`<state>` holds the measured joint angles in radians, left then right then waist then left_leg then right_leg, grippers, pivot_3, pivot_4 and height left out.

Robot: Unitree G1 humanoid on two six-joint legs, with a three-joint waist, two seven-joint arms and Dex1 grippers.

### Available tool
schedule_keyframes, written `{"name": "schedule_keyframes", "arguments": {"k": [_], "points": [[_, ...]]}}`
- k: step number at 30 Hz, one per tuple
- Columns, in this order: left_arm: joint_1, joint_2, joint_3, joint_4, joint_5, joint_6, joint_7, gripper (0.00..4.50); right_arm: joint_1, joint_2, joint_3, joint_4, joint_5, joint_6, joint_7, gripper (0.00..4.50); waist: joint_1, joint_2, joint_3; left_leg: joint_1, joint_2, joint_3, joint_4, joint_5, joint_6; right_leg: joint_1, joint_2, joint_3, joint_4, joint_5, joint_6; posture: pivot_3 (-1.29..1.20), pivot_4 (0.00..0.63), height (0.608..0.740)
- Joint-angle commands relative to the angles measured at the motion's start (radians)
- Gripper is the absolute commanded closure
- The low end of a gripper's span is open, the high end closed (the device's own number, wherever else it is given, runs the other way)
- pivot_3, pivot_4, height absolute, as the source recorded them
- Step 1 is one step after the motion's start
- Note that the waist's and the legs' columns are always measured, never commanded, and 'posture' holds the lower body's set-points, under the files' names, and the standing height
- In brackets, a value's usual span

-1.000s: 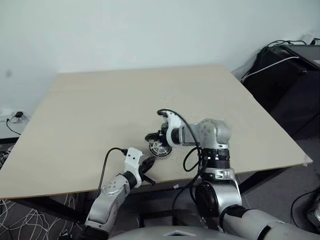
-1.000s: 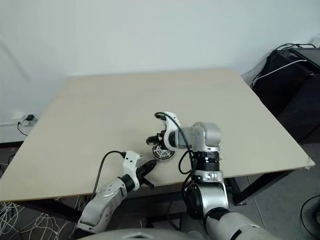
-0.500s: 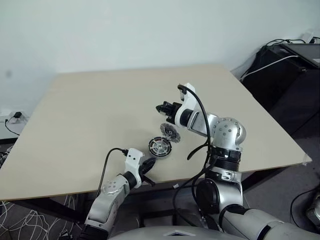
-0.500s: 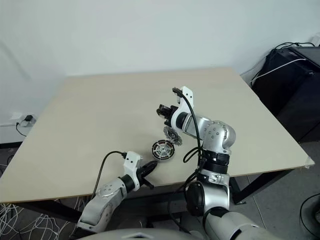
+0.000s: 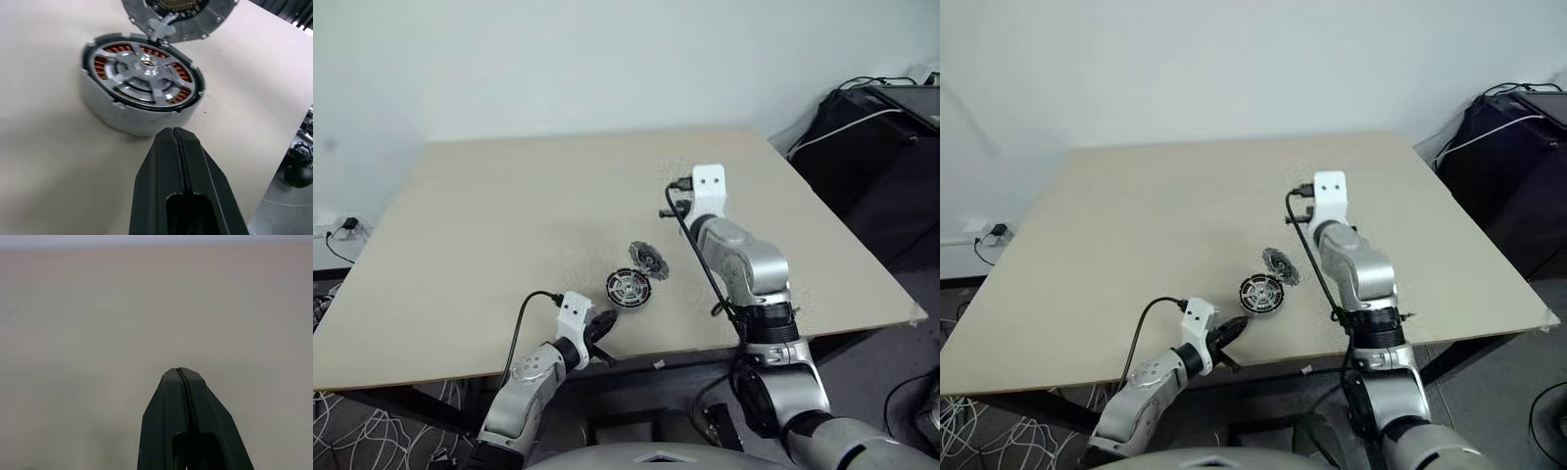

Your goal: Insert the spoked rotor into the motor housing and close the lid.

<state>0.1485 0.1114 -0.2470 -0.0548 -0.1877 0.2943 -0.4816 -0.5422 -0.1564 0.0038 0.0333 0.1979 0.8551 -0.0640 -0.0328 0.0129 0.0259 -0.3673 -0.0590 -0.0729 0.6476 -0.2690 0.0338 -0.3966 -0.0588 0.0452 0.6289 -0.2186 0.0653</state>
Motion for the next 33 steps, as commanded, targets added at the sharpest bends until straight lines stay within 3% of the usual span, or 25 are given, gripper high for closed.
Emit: {"name": "schedule_keyframes", "arguments": {"k": [1,10,33], "points": [[-0.007,0.002,0.002,-0.031,-0.005,-0.021,-0.002,4.50,-0.004,-0.025,0.015,-0.027,-0.028,-0.006,0.038,4.49,-0.003,0.000,0.000,0.000,0.001,0.000,0.000,0.000,0.000,0.000,0.001,0.000,0.000,0.000,0.000,0.00,0.000,0.740],[-0.011,0.005,0.000,-0.033,-0.002,-0.017,0.001,4.50,0.096,-0.140,0.121,-0.094,0.028,0.200,0.278,4.49,0.007,-0.001,0.000,0.000,0.000,0.000,0.001,0.000,0.001,0.002,0.000,0.000,-0.001,-0.001,-0.001,0.00,0.000,0.740],[-0.012,0.013,0.005,-0.048,-0.003,-0.014,0.003,4.50,0.308,0.044,0.062,-0.170,0.053,0.233,0.226,4.49,0.015,-0.001,0.000,0.002,0.000,-0.001,0.002,0.000,0.001,0.000,0.000,-0.001,-0.001,-0.002,0.006,0.00,0.000,0.740]]}}
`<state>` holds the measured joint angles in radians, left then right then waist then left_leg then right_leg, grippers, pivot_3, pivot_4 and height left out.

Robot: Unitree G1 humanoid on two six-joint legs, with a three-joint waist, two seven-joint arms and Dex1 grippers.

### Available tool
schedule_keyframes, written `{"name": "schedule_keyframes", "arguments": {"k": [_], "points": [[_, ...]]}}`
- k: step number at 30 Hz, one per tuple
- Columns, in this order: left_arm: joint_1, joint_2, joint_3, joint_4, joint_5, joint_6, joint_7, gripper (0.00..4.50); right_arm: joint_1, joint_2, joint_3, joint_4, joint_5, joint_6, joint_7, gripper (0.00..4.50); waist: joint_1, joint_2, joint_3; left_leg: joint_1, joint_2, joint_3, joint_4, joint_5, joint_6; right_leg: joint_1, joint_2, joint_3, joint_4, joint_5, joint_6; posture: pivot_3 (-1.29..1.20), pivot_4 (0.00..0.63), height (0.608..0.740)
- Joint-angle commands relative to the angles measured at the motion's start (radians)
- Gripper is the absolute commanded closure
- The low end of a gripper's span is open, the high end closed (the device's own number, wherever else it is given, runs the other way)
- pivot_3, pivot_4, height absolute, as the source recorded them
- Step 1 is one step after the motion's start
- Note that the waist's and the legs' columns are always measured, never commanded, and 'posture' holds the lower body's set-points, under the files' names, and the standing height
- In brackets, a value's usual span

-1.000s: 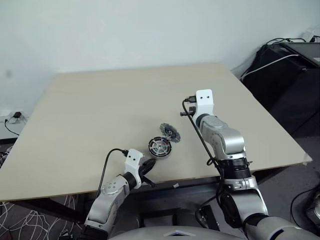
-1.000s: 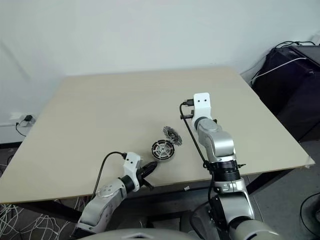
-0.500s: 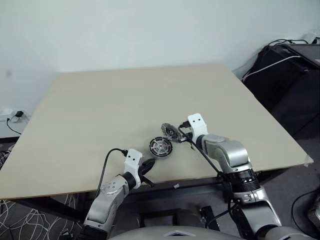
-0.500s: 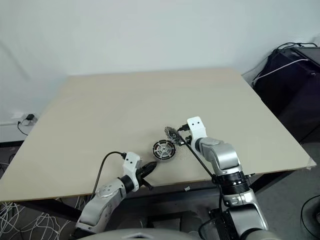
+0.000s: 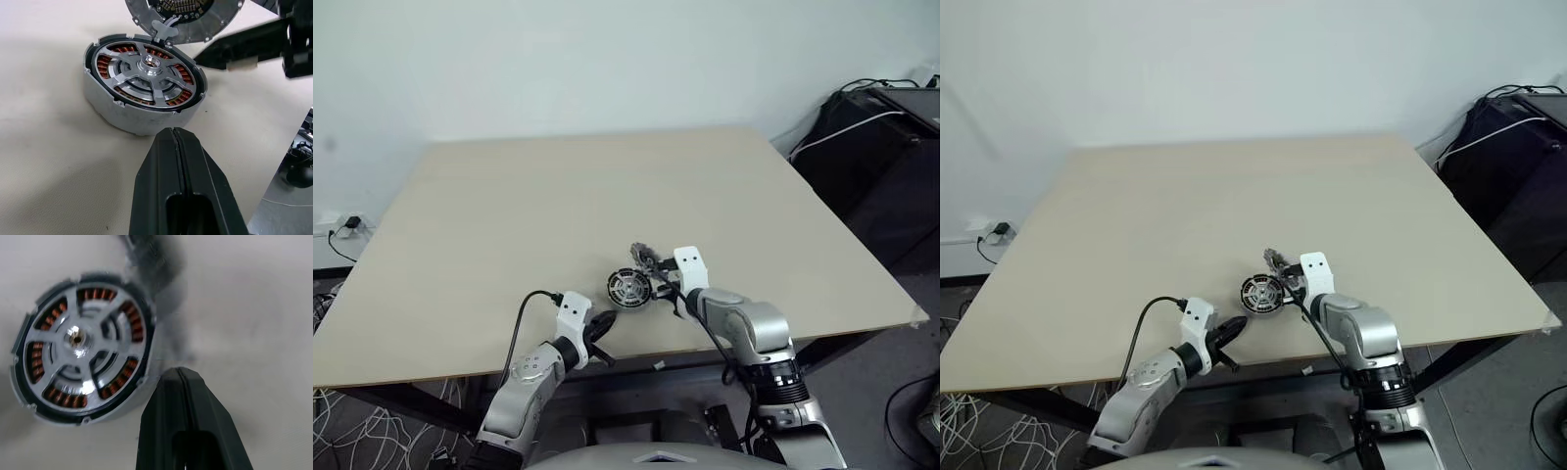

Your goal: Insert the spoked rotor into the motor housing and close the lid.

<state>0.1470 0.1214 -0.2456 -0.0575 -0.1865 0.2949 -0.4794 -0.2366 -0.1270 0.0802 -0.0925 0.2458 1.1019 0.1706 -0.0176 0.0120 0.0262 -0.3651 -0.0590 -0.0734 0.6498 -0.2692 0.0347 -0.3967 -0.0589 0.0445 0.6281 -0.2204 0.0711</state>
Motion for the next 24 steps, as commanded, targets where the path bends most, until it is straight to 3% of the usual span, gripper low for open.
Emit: {"name": "schedule_keyframes", "arguments": {"k": [1,9,24], "points": [[-0.011,0.003,0.004,-0.045,-0.004,-0.014,0.001,4.50,0.006,0.019,-0.020,-0.047,0.006,-0.013,-0.010,4.49,0.000,0.000,0.000,0.000,0.000,0.000,0.000,0.000,0.000,0.000,0.000,0.000,0.000,0.000,0.000,0.00,0.000,0.740],[-0.014,0.005,0.002,-0.036,-0.004,-0.016,-0.004,4.50,0.035,0.052,-0.053,-0.079,0.033,-0.028,-0.002,4.49,0.000,0.000,0.000,0.000,0.000,0.000,0.000,0.000,0.000,0.000,0.000,0.000,0.000,0.000,0.001,0.00,0.000,0.740],[-0.015,0.004,0.003,-0.023,-0.005,-0.023,-0.009,4.50,0.078,0.072,-0.030,-0.152,0.163,-0.014,0.170,4.49,-0.011,0.000,0.000,0.001,0.001,0.000,0.000,0.000,0.000,0.000,0.001,0.000,0.000,0.000,0.001,0.00,0.000,0.740]]}}
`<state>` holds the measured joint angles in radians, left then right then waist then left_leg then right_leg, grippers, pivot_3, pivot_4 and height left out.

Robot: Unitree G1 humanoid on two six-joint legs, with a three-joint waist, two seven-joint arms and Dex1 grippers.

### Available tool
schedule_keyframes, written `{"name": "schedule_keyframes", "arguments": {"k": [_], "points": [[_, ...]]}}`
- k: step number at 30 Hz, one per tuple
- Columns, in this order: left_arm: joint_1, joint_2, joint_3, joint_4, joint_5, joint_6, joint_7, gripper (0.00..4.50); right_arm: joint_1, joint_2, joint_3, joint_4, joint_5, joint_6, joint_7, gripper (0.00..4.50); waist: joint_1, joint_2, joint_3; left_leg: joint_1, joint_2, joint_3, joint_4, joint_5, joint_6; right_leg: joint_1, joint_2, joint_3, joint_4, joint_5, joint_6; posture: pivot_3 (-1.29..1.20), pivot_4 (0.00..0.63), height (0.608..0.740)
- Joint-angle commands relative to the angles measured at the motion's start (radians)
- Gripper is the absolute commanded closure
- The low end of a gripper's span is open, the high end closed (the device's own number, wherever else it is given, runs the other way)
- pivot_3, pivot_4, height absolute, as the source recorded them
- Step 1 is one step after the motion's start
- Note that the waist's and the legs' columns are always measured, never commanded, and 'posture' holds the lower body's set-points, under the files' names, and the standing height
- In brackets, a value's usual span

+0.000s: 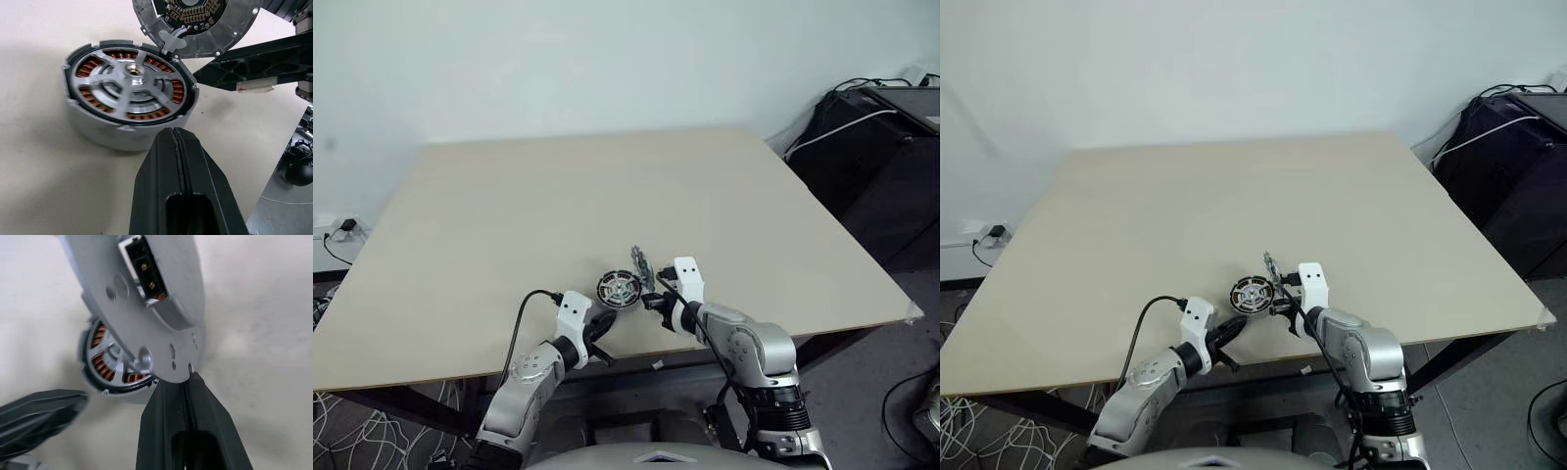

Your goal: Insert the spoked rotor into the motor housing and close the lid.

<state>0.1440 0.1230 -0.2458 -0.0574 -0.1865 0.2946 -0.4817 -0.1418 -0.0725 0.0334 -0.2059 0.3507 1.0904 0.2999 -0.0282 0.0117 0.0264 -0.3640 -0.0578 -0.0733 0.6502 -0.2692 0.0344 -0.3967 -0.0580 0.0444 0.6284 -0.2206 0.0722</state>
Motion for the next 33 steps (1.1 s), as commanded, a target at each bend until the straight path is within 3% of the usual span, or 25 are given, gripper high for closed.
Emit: {"name": "schedule_keyframes", "arguments": {"k": [1,5,10,14,25,33], "points": [[-0.011,0.002,0.004,-0.024,-0.005,-0.022,-0.006,4.50,-0.016,0.016,0.022,-0.039,0.063,0.003,0.047,4.49,-0.001,0.000,0.000,0.000,0.000,0.000,0.000,0.000,0.000,0.000,0.000,0.000,0.000,0.000,0.000,0.00,0.000,0.740],[-0.006,0.003,0.004,-0.032,-0.005,-0.019,-0.003,4.50,-0.013,-0.024,0.065,-0.030,0.030,0.024,0.032,4.49,-0.001,0.000,0.000,0.001,0.000,0.000,0.000,0.000,0.000,0.001,0.000,0.000,0.000,0.000,0.000,0.00,0.000,0.740],[-0.002,0.001,0.006,-0.042,-0.007,-0.012,0.003,4.50,-0.001,-0.201,0.189,-0.022,-0.049,0.066,0.039,4.49,0.010,-0.001,0.000,0.001,-0.001,0.000,0.001,0.000,0.000,0.001,-0.001,0.000,0.000,-0.002,-0.004,0.00,0.000,0.740],[0.000,-0.001,0.005,-0.045,-0.007,-0.013,0.004,4.50,0.020,-0.269,0.196,-0.037,-0.047,0.062,0.055,4.49,0.021,-0.002,0.000,0.001,-0.002,0.000,0.001,0.000,0.001,0.002,-0.002,-0.001,-0.001,-0.002,-0.004,0.00,0.000,0.740],[0.016,-0.003,0.009,-0.074,-0.011,-0.013,0.009,4.50,0.061,-0.264,0.012,-0.233,-0.031,-0.067,0.012,4.49,0.021,-0.006,0.003,-0.001,-0.001,0.000,0.002,-0.001,0.001,0.002,-0.002,-0.001,-0.001,-0.003,-0.001,0.00,0.000,0.740],[0.020,-0.004,0.018,-0.089,-0.020,-0.009,0.010,4.50,0.108,-0.233,-0.003,-0.235,0.065,-0.212,0.140,4.49,0.020,-0.007,0.004,-0.001,-0.002,0.000,0.002,-0.001,0.002,0.002,-0.002,-0.001,-0.001,-0.003,-0.001,0.00,0.000,0.740]]}}
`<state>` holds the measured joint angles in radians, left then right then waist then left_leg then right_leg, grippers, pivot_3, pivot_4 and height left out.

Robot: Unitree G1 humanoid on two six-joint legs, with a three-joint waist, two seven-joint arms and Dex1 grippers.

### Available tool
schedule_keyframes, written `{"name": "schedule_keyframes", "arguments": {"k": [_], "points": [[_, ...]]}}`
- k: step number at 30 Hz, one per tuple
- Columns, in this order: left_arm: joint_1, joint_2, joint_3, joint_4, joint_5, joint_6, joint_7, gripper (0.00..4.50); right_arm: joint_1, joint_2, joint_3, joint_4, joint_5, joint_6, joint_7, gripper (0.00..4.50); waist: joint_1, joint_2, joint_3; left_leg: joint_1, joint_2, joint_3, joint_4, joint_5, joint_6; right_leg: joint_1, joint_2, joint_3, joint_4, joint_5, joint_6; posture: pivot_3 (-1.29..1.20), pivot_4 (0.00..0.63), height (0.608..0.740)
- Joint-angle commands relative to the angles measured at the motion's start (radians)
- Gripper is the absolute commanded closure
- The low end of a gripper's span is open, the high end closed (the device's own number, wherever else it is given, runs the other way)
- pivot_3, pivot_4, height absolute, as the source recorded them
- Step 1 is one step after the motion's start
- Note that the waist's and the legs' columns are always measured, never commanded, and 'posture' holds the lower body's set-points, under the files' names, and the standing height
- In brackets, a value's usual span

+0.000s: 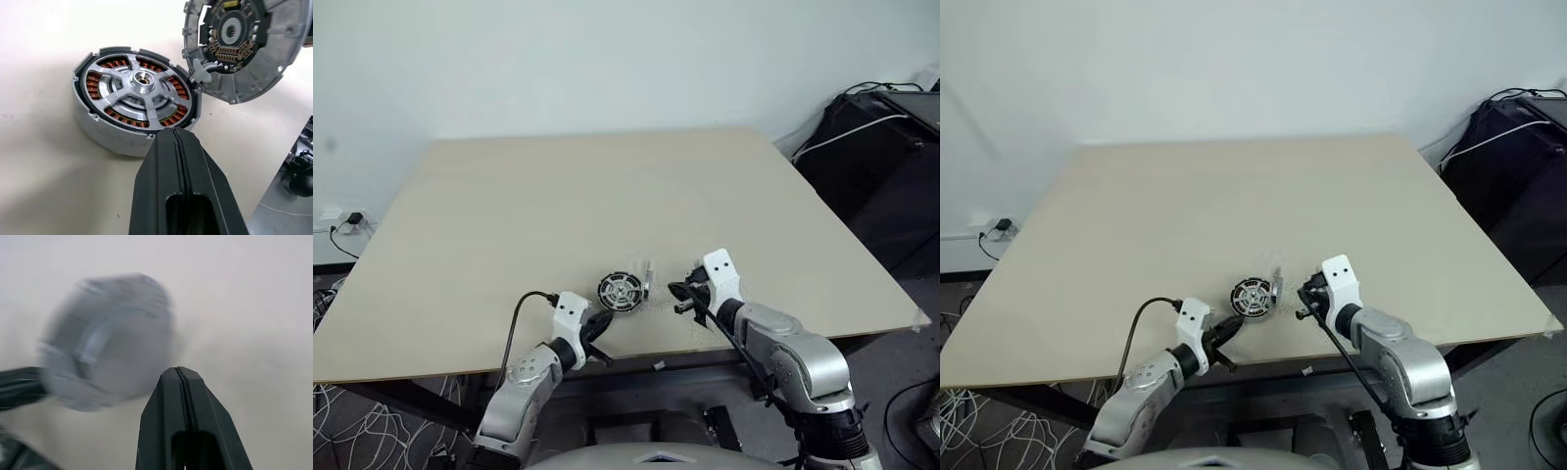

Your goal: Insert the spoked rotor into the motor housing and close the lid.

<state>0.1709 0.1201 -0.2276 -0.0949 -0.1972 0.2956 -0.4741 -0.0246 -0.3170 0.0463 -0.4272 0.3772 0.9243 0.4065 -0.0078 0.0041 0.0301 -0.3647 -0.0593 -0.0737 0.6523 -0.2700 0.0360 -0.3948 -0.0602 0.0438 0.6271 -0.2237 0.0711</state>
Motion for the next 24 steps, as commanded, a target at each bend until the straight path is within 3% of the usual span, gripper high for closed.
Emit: {"name": "schedule_keyframes", "arguments": {"k": [1,14,24], "points": [[-0.007,-0.001,0.000,-0.053,-0.009,-0.008,0.003,4.50,-0.014,0.024,-0.016,-0.007,0.056,-0.051,0.046,4.49,-0.001,0.000,0.000,0.000,0.000,0.000,0.000,0.000,0.000,0.000,0.000,0.000,0.000,0.000,0.000,0.00,0.000,0.740],[0.000,0.006,-0.007,-0.069,-0.006,0.015,0.011,4.50,-0.102,0.112,0.090,0.137,0.089,-0.068,0.097,4.49,-0.001,0.000,0.000,0.000,0.000,0.000,0.000,0.000,0.000,0.000,0.000,0.000,0.000,0.000,0.000,0.00,0.000,0.740],[0.010,0.008,0.005,-0.080,-0.022,-0.008,0.000,4.50,-0.178,0.174,0.121,0.392,0.015,-0.147,0.071,4.49,-0.002,0.000,0.000,0.001,0.000,0.000,0.000,0.000,0.000,0.001,0.000,0.000,0.001,0.000,-0.001,0.00,0.000,0.740]]}}
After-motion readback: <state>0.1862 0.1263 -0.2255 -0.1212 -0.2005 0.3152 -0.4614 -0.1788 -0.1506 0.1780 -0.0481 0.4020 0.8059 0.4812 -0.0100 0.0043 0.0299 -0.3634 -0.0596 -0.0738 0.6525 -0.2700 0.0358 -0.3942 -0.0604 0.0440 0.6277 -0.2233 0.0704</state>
